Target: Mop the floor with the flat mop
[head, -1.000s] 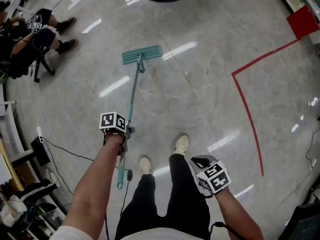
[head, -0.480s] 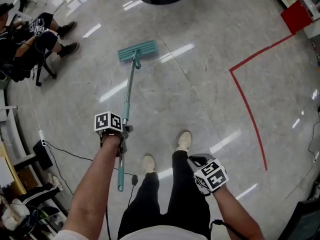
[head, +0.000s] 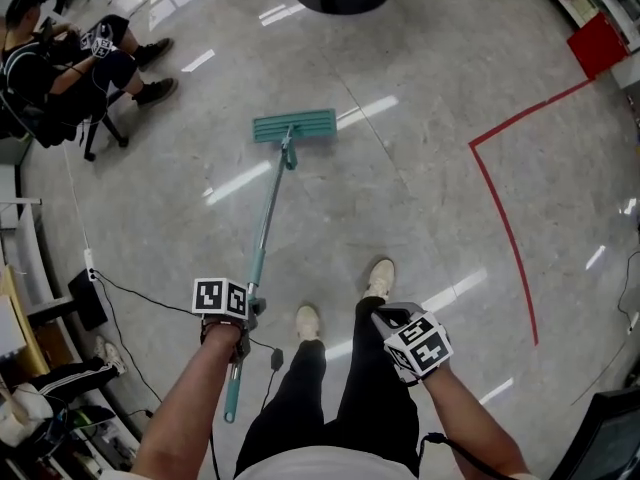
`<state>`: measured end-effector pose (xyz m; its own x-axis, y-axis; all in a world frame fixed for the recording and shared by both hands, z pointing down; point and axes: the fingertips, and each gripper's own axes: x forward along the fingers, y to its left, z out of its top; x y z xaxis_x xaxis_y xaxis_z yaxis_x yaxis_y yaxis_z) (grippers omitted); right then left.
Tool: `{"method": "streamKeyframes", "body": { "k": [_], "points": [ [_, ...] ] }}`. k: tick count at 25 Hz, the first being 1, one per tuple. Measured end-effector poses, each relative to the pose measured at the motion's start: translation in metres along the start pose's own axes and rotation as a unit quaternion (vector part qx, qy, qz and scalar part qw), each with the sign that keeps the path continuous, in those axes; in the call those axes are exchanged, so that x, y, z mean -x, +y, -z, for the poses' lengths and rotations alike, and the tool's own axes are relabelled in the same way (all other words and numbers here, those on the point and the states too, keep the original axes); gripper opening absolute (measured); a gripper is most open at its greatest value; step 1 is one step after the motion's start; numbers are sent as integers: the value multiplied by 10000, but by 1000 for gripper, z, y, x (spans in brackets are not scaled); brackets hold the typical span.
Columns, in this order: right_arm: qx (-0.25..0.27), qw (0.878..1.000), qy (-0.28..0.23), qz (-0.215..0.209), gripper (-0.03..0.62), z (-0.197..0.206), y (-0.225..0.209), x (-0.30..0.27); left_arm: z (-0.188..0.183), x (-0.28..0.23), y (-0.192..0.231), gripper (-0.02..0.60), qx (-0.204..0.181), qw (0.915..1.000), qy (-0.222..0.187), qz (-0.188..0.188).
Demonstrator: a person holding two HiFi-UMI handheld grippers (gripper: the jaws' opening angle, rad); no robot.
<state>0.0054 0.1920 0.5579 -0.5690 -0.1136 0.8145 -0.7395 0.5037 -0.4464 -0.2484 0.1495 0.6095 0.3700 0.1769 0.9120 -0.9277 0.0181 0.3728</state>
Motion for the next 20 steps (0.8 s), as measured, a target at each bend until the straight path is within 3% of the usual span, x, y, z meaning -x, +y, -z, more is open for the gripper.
{"method": "streamKeyframes", "body": {
  "k": [11, 16, 20],
  "points": [
    [488, 9981, 259, -261, 21, -11, 41, -31, 135, -20, 32, 87, -174, 9980, 593, -163],
    [602, 9966, 433, -353, 21, -7, 48, -41, 162, -41, 33, 87, -196, 9970, 740, -127],
    [666, 9953, 601, -367, 21, -1, 48, -44, 158, -62, 33, 87, -205, 9969, 748, -96]
  ]
}}
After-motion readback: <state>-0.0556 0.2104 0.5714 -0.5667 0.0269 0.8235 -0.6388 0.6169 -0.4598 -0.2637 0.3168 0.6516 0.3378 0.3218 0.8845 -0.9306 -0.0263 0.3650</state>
